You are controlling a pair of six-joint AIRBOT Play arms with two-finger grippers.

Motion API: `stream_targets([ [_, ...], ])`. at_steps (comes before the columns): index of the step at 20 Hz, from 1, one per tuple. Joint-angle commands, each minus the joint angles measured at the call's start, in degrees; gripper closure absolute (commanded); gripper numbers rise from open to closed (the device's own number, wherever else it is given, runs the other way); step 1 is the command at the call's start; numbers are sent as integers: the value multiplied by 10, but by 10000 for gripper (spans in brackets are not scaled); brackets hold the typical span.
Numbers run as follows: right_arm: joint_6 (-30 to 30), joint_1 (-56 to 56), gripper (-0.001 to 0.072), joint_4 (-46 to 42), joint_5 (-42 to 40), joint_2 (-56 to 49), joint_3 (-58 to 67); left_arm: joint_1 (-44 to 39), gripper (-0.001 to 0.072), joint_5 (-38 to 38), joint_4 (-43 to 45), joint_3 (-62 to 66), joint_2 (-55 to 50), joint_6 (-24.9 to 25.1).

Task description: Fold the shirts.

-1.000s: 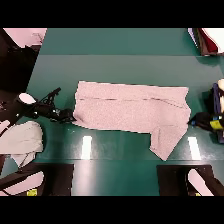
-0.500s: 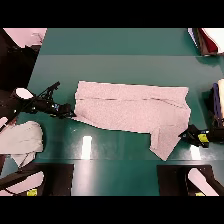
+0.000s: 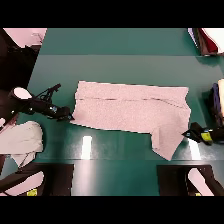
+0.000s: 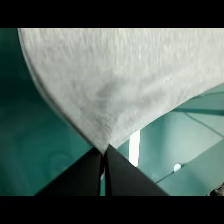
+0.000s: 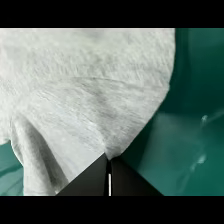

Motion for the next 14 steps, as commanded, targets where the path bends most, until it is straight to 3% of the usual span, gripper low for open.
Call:
stream_targets([
  [1, -3, 0, 698, -71, 89, 80, 55, 0, 689, -61, 63, -3, 73, -26],
  [4, -3, 1, 699, -69, 108, 148, 90, 0, 688, -136, 55, -3, 146, -32],
  [6, -3, 1, 699, -65, 98, 178, 108, 0, 688, -132, 45, -3, 173, -44],
  [11, -3, 47, 700, -19, 23, 106, 146, 0, 688, 44, 23, 3, 144, -59],
  [14, -3, 113, 699, -21, -30, 9, 192, 0, 688, 97, 8, 17, 80, -59],
])
